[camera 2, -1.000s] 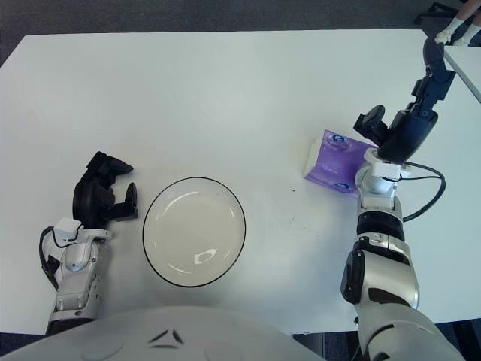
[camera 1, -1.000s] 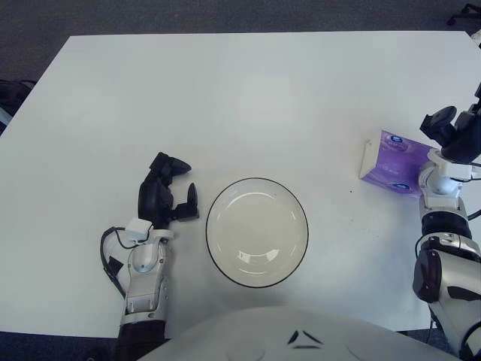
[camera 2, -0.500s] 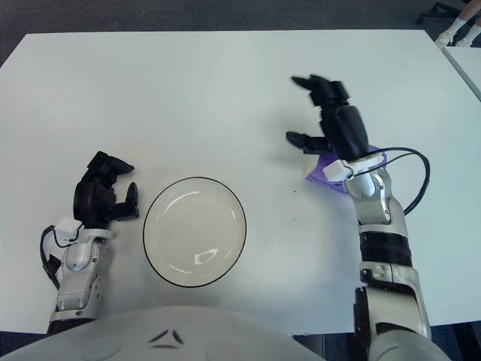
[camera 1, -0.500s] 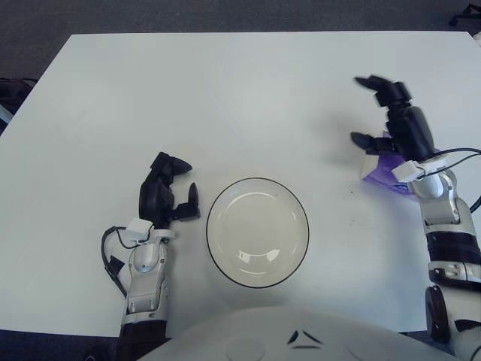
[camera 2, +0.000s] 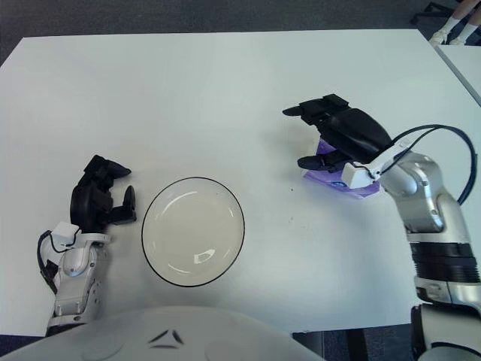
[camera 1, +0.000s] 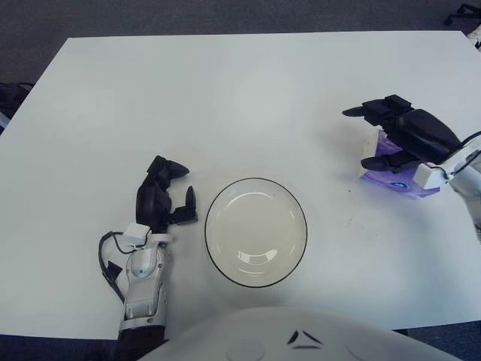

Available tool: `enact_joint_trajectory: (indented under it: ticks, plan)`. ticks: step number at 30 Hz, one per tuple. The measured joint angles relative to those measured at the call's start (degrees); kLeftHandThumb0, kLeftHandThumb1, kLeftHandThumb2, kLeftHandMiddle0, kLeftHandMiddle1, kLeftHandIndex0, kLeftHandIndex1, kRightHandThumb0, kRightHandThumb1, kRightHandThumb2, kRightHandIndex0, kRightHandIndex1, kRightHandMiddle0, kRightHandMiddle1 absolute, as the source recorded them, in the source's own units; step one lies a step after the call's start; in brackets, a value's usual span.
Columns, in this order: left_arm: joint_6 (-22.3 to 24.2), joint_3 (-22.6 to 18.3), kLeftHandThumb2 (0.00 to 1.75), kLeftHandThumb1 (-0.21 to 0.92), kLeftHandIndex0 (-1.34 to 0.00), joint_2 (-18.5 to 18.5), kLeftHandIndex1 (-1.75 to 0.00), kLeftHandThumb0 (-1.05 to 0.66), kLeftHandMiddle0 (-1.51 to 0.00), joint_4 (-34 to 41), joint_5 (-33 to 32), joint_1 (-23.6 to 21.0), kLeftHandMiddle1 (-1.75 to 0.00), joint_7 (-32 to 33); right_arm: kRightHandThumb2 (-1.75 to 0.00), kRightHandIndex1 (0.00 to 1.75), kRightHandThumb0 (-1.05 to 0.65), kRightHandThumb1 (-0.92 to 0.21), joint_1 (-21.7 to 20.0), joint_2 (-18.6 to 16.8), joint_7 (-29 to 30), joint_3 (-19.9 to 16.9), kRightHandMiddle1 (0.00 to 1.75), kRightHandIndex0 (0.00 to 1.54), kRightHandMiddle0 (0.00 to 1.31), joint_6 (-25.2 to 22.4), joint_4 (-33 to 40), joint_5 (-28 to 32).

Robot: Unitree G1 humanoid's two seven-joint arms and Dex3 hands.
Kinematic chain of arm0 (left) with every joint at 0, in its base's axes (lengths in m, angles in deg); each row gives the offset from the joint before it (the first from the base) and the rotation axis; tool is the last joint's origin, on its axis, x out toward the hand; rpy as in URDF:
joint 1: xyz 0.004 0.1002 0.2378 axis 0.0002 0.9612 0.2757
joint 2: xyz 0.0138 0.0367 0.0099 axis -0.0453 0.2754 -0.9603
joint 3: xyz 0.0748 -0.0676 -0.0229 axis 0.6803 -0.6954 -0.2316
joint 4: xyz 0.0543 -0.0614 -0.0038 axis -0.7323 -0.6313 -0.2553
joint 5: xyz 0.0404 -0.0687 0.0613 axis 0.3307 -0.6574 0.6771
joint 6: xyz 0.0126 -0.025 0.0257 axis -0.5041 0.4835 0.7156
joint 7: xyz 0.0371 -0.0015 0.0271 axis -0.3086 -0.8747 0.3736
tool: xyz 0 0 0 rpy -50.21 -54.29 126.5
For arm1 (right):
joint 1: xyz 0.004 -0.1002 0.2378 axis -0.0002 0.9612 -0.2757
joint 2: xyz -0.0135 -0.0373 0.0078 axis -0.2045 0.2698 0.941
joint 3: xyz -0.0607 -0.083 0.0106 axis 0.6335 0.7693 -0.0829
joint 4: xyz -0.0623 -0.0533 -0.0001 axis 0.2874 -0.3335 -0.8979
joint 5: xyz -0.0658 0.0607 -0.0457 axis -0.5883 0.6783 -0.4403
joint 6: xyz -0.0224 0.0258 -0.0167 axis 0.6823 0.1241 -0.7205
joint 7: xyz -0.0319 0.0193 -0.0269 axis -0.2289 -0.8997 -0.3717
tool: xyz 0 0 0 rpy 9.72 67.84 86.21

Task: Put the tissue paper into the plate.

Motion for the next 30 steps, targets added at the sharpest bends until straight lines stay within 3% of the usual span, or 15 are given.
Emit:
enact_joint_trajectory:
  ticks: [17, 23, 24, 25, 30]
  plan:
    - [0.23, 0.03, 1.56, 0.10, -0.58, 0.26, -1.68, -0.01, -0.77, 0.07, 0.04, 0.10, -1.75, 0.05, -0.70, 0.58, -0.83, -0.80, 0.15, 3.36, -2.73, 0.01, 0.66, 0.00, 0.00, -0.54, 3.78, 1.14]
    - [0.27, -0.03, 1.54, 0.13, -0.53, 0.26, -1.73, -0.01, -0.74, 0.13, 0.03, 0.10, -1.75, 0.04, -0.57, 0.36, -0.93, -0.89, 0.60, 3.82, -1.81, -1.03, 0.39, 0.00, 0.00, 0.46, 4.49, 0.83]
    - [0.31, -0.04, 1.52, 0.15, -0.52, 0.26, -1.74, -0.01, -0.72, 0.14, 0.03, 0.10, -1.75, 0.05, -0.54, 0.16, -1.00, -0.92, 0.66, 3.92, -1.65, -1.24, 0.10, 0.00, 0.00, 0.63, 4.57, 0.82]
    - [0.65, -0.11, 1.50, 0.17, -0.51, 0.33, -1.74, -0.01, -0.70, 0.31, 0.03, 0.12, -1.75, 0.07, -0.53, 0.10, -1.01, -0.92, 0.73, 5.39, -1.11, -2.94, 0.06, 0.00, 0.00, 1.19, 5.10, 0.84]
    - [1.61, -0.09, 1.48, 0.19, -0.50, 0.51, -1.73, -0.01, -0.68, 0.83, 0.13, 0.12, -1.75, 0.72, -0.49, 0.02, -1.04, -0.91, 0.71, 6.13, -1.26, -4.19, 0.01, 0.00, 0.00, 0.98, 5.41, 1.49]
